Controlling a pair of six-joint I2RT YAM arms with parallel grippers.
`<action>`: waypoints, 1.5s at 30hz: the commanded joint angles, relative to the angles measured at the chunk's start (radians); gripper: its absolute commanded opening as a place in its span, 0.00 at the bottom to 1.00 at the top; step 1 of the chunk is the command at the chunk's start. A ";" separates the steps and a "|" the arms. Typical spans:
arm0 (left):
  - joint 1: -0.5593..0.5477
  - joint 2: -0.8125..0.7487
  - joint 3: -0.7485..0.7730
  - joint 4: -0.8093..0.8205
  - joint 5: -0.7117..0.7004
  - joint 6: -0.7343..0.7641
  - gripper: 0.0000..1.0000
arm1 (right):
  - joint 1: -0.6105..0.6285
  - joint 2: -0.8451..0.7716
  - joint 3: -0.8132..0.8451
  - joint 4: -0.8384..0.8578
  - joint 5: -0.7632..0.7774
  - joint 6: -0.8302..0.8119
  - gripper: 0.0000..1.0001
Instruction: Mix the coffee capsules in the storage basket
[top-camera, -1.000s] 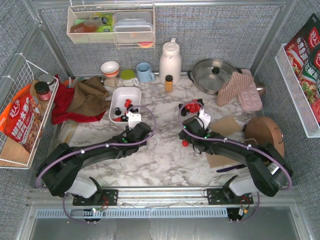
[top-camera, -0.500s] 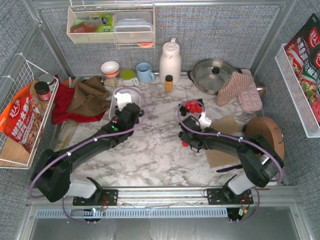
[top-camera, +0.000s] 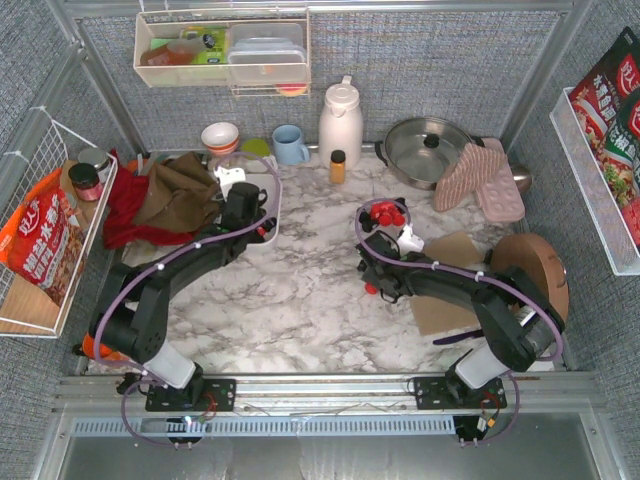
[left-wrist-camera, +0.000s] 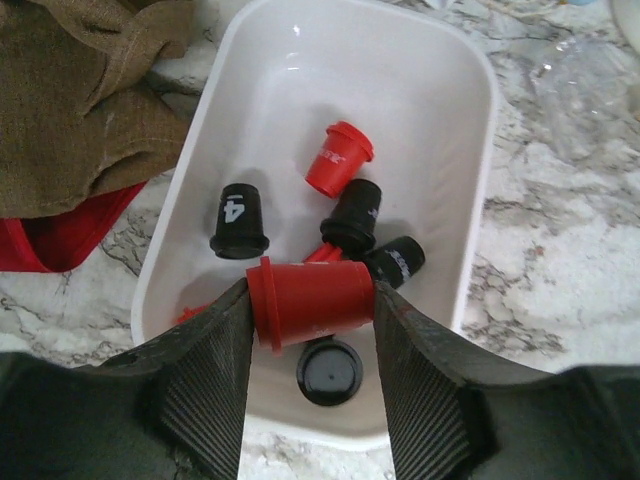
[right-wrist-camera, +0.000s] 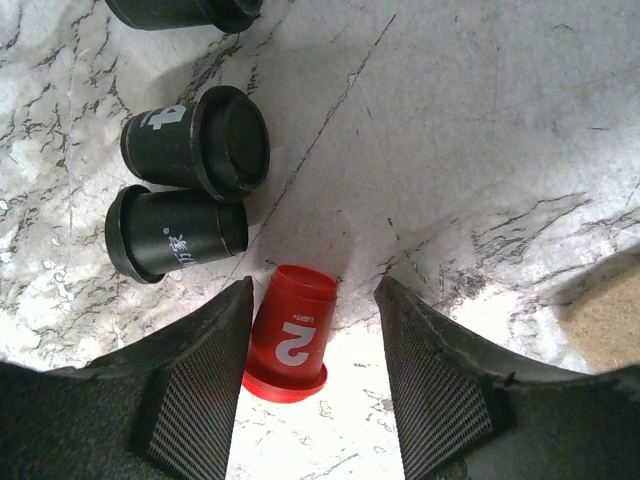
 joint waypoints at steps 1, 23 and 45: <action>0.051 0.058 0.033 0.060 0.072 -0.032 0.61 | 0.001 -0.004 0.007 -0.032 0.001 0.018 0.58; 0.068 -0.243 -0.175 -0.002 0.130 -0.064 0.99 | 0.016 0.061 0.046 -0.087 -0.031 0.099 0.48; 0.045 -0.320 -0.223 0.009 0.387 -0.030 0.99 | 0.021 -0.216 -0.189 0.471 -0.130 -0.398 0.06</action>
